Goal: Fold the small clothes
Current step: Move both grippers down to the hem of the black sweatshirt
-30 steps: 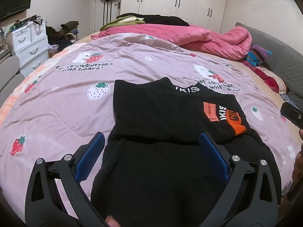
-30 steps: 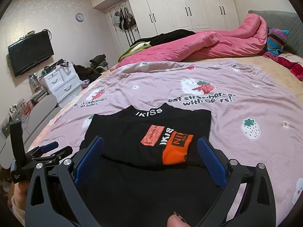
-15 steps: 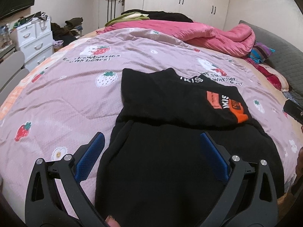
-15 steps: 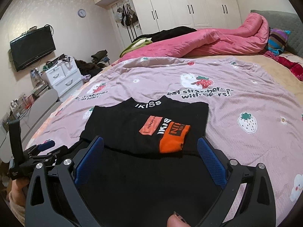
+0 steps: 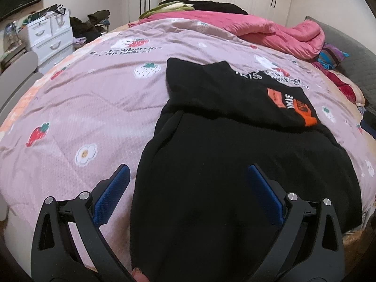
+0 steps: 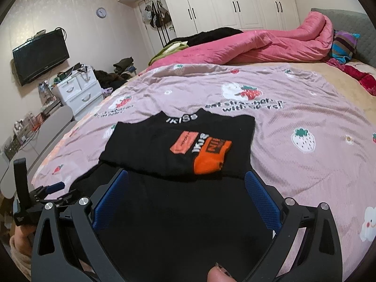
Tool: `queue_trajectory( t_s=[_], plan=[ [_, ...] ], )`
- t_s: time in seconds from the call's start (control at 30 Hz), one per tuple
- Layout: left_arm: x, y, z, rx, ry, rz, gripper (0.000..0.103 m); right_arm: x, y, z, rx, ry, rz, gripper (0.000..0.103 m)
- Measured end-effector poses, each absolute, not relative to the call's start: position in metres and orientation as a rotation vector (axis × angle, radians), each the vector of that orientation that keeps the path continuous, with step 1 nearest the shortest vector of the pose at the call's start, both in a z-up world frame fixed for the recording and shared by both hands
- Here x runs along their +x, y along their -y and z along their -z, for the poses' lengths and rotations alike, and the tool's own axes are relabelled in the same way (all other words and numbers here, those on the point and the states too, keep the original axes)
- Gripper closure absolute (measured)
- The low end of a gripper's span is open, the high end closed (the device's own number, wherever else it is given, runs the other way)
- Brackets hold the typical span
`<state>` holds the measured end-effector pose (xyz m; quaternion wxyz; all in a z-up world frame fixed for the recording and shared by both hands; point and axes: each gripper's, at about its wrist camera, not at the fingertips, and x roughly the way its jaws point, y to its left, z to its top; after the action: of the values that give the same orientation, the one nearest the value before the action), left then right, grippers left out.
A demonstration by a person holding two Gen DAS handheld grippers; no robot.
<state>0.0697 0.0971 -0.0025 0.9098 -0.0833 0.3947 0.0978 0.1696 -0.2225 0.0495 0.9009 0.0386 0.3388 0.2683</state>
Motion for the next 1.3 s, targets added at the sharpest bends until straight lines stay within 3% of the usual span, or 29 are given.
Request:
queue_trajectory(
  t_s=[1.3],
  plan=[
    [-0.007, -0.132, 0.016, -0.281, -0.878, -0.176, 0.009, 0.079, 0.253, 0.0, -0.081, -0.815, -0.443, 0.004]
  ],
)
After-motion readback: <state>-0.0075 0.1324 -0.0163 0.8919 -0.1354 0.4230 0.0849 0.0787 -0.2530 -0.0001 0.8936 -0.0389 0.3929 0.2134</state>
